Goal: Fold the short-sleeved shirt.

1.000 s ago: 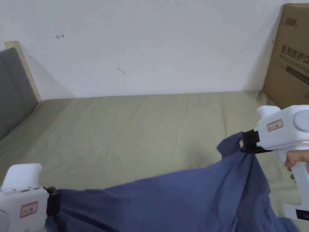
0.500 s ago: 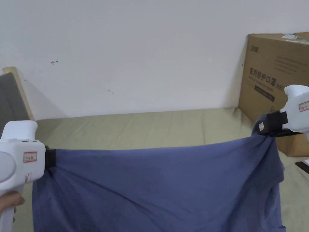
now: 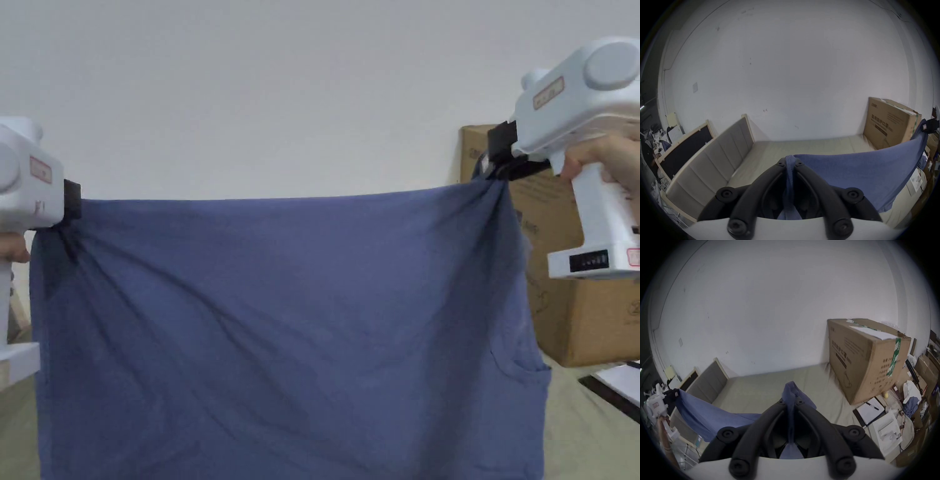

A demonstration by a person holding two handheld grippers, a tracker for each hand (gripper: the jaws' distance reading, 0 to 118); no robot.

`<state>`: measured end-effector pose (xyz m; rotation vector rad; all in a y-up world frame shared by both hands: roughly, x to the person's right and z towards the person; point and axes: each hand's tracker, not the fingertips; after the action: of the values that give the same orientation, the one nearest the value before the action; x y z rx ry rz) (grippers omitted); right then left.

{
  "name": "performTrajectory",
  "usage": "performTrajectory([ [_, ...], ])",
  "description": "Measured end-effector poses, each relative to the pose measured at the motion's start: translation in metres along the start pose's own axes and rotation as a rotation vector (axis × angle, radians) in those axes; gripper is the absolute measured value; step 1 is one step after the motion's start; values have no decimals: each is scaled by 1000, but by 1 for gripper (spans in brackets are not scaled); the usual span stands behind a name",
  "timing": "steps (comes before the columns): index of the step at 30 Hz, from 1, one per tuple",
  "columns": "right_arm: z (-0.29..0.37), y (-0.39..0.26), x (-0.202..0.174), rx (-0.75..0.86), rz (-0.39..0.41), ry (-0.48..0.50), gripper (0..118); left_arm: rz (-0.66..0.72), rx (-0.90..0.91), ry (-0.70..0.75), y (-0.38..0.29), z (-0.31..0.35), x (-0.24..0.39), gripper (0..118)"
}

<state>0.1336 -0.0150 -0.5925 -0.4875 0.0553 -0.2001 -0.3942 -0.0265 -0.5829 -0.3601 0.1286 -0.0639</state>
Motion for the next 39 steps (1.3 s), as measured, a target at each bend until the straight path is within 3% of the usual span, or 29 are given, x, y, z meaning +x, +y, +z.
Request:
performTrajectory([
  [11, -26, 156, -33, 145, -73, -14, 3, 49, 102, 45, 140, -71, 2, 3],
  [14, -34, 186, -39, 161, -46, -20, 3, 59, 130, 40, 162, -91, 2, 3],
  [17, -38, 192, -44, 183, -52, -31, 3, -35, 128, 46, 177, -115, 3, 3],
  [22, -70, 176, -42, 151, -48, -36, 3, 27, 157, 39, 170, -137, 8, 3],
  [25, -92, 152, -38, 106, -39, -49, 3, -35, 132, 49, 159, -160, 14, 3],
  [28, -120, 127, -28, 63, -90, -46, 3, -23, 120, 45, 126, -181, 20, 3],
  [31, -158, 91, -24, -22, -72, -72, 3, -18, 30, 28, 83, -220, 25, 3],
  [39, -305, -52, 17, -311, -99, -129, 3, 81, -283, 29, -100, -330, 44, 3],
])
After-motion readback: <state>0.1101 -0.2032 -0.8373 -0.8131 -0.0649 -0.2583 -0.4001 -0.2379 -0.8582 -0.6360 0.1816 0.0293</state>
